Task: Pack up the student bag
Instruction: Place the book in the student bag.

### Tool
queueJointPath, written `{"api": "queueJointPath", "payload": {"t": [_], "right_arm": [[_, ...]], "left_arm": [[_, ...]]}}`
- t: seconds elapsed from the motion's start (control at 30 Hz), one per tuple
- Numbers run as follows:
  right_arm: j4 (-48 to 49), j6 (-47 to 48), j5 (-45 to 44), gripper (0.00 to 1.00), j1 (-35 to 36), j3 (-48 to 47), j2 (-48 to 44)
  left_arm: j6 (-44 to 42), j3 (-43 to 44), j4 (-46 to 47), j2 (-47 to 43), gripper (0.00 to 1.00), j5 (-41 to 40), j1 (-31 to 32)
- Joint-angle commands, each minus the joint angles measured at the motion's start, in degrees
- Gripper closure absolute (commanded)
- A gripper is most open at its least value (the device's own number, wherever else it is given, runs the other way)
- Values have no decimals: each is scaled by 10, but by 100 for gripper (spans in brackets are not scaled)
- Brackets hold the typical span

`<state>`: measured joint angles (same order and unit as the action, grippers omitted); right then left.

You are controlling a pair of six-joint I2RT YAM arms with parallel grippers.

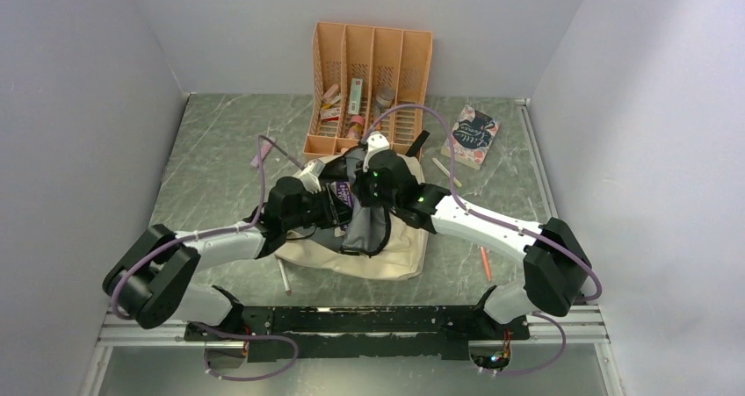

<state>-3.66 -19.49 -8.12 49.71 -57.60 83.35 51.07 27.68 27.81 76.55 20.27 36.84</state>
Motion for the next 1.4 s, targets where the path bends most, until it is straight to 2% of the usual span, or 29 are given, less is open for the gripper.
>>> {"api": "queueJointPath", "payload": {"t": [0.0, 0.03, 0.1, 0.3, 0.47, 0.5, 0.53, 0.57, 0.7, 0.9, 1.17, 1.37], "right_arm": [[74, -10, 16, 100, -1, -4, -15], [73, -11, 14, 100, -1, -3, -16], [73, -10, 12, 100, -3, 0, -18], [72, -13, 10, 100, -7, 9, -21], [73, -12, 6, 100, -12, 13, -25], [72, -12, 5, 100, -13, 13, -25], [71, -12, 5, 100, -15, 13, -25], [71, -12, 6, 100, -17, 14, -26], [73, -13, 8, 100, -24, 19, -28], [75, -15, 8, 100, -33, 29, -31], [74, -10, 13, 100, -36, 29, -26], [64, -6, 15, 98, -36, 20, -14]], "left_arm": [[-6, 36, 146, 39, 95, 23, 1], [-19, 46, 134, 47, 93, 19, 1], [-36, 65, 96, 63, 80, 9, 1], [-59, 91, 58, 103, 51, -4, 1], [-70, 97, 34, 113, 32, -7, 1], [-73, 97, 29, 112, 24, -9, 1], [-76, 99, 23, 110, 9, -11, 0], [-81, 102, 11, 107, 4, -13, 1], [-113, 129, -75, 89, 3, -43, 1], [-175, 189, -255, 78, 3, -122, 1], [-205, 208, -366, 43, 3, -184, 1], [-218, 187, -426, -39, 3, -202, 1]]}}
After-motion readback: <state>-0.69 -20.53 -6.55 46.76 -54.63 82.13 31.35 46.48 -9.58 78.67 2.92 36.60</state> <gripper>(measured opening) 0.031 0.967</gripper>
